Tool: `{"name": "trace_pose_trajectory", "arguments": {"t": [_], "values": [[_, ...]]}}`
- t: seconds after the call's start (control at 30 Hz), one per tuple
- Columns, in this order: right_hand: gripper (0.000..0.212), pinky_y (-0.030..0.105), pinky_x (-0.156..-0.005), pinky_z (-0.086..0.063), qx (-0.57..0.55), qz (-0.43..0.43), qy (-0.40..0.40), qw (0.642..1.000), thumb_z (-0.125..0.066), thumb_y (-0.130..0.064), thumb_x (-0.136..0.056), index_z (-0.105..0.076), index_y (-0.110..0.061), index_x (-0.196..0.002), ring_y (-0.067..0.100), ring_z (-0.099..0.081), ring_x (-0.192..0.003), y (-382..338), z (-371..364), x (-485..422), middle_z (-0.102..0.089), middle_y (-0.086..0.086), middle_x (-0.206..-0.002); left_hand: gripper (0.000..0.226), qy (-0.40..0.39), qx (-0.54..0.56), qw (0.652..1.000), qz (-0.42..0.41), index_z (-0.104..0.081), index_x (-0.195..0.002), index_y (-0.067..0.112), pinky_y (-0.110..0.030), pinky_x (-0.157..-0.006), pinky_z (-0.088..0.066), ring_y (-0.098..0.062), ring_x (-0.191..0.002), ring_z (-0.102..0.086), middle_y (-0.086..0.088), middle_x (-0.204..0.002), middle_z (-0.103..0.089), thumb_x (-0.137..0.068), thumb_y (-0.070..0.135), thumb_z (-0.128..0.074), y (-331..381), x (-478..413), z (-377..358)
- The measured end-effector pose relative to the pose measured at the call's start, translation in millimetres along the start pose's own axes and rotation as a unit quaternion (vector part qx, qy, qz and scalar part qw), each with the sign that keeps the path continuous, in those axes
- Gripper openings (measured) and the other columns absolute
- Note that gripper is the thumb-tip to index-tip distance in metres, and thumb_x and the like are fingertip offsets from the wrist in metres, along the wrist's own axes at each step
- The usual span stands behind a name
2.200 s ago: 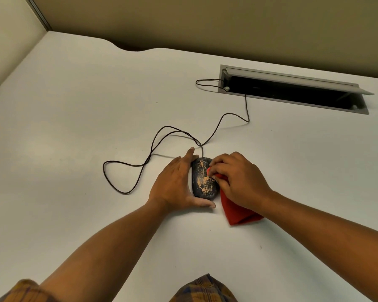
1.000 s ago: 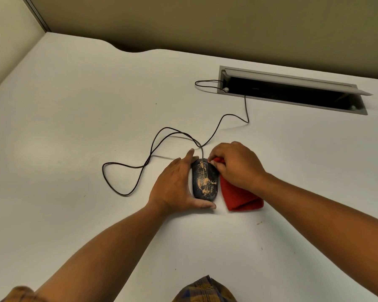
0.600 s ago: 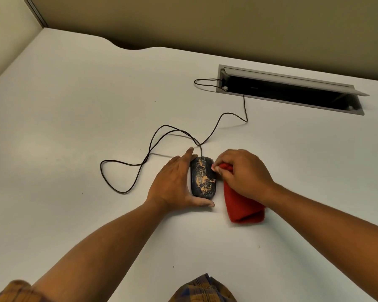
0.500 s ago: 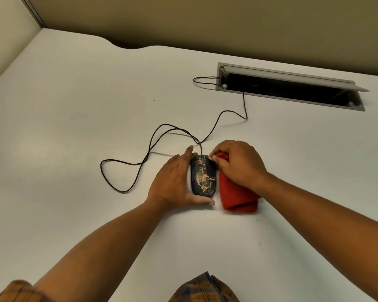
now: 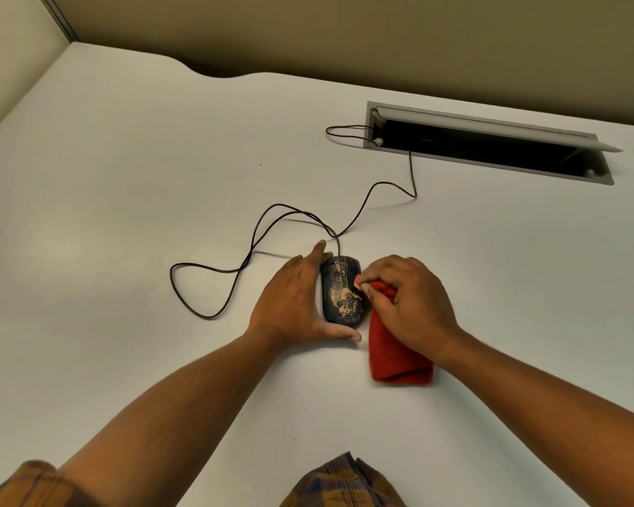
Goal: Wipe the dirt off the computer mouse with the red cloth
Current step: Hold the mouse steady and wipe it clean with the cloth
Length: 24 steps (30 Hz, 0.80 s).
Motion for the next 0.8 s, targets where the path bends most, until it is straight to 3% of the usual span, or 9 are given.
{"name": "trace_pose_trajectory", "arguments": {"t": [0.17,0.63,0.8], "values": [[0.014,0.028,-0.066,-0.049,0.095,0.058,-0.002,0.994,-0.068,-0.025,-0.082,-0.074,-0.026,-0.095,0.014,-0.055,-0.092,-2,-5,15,-0.068,-0.012,-0.103,0.15,-0.003,0.003,1.0,0.002,-0.009,-0.155,0.014,-0.038,-0.114,-0.032,-0.019,-0.135,-0.041,0.003,-0.149,-0.044,-0.04,0.091,-0.067,1,0,1],[0.015,0.026,-0.073,-0.048,0.089,0.133,0.03,0.987,-0.068,-0.022,-0.082,-0.076,-0.02,-0.094,0.017,-0.056,-0.093,-9,-6,17,-0.071,-0.008,-0.104,0.15,0.004,0.012,1.0,-0.004,-0.011,-0.155,0.012,-0.034,-0.112,-0.033,-0.018,-0.132,-0.043,0.004,-0.148,-0.046,-0.04,0.092,-0.065,-1,0,0],[0.013,0.034,-0.067,-0.051,0.122,0.202,0.021,0.972,-0.065,-0.023,-0.086,-0.077,-0.019,-0.091,0.022,-0.058,-0.09,-3,-10,24,-0.073,-0.006,-0.1,0.15,0.001,0.01,1.0,0.0,-0.008,-0.155,0.015,-0.036,-0.113,-0.035,-0.017,-0.134,-0.042,0.005,-0.149,-0.044,-0.04,0.096,-0.061,0,1,1]]}}
Point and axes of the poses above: each hand's wrist, its own x-axis away from the middle knuckle, its own z-axis out of the back of the hand, y = z × x, the point moved 1 cm from there along -x, towards the middle knuckle
